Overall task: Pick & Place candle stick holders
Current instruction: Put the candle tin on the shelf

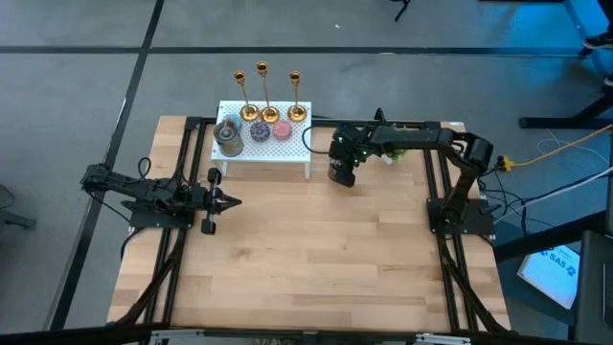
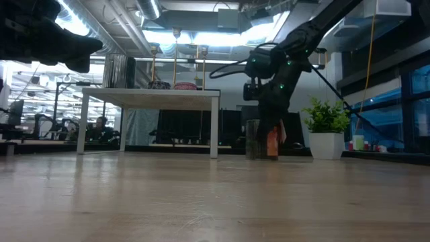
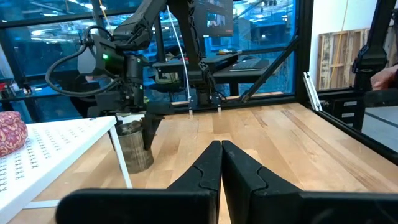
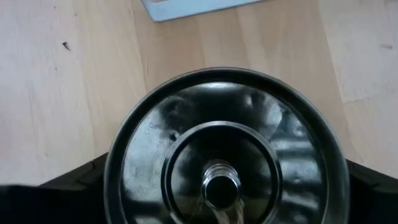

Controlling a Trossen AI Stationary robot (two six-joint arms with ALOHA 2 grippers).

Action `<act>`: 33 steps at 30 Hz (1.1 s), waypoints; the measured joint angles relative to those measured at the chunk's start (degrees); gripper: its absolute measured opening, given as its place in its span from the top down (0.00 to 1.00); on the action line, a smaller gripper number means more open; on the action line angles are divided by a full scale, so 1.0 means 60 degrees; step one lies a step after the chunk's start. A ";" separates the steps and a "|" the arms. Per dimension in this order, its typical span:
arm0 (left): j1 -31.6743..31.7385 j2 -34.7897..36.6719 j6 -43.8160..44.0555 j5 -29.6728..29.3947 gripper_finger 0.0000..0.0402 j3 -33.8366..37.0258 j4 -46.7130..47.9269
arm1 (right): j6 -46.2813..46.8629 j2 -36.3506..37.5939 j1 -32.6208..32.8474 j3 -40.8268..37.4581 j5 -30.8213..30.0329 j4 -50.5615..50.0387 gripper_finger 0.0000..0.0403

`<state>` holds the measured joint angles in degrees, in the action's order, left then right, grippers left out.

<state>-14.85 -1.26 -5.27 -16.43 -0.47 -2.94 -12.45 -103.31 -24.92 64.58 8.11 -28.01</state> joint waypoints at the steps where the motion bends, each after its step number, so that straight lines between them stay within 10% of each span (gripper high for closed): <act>1: -0.0001 0.0000 0.0001 0.0000 0.99 0.0000 0.0000 | 0.0000 0.0000 0.0027 0.0000 0.0003 -0.0005 0.12; 33: 0.0002 0.0000 0.0000 0.0000 0.98 0.0000 0.0000 | -0.1270 0.0782 0.0993 0.4432 0.2439 -0.3541 0.12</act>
<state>-14.84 -1.26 -5.27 -16.43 -0.47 -2.94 -20.07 -98.61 -18.96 91.17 22.74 -49.25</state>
